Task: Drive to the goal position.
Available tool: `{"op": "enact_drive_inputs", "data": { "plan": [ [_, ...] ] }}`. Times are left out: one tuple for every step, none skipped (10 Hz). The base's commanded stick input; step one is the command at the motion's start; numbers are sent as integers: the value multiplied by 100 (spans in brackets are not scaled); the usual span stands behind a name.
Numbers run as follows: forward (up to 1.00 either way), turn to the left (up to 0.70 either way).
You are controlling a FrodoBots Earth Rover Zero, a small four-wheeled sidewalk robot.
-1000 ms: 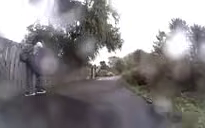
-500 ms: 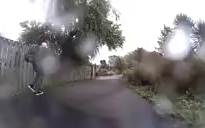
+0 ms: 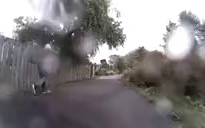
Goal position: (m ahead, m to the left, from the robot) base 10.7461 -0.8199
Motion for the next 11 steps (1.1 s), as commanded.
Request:
{"op": "enact_drive_inputs", "data": {
  "plan": [
    [85,0],
    [85,0],
    [85,0],
    [85,0],
    [85,0],
    [85,0],
    [85,0],
    [85,0],
    [85,0],
    [85,0],
    [85,0]
  ]
}}
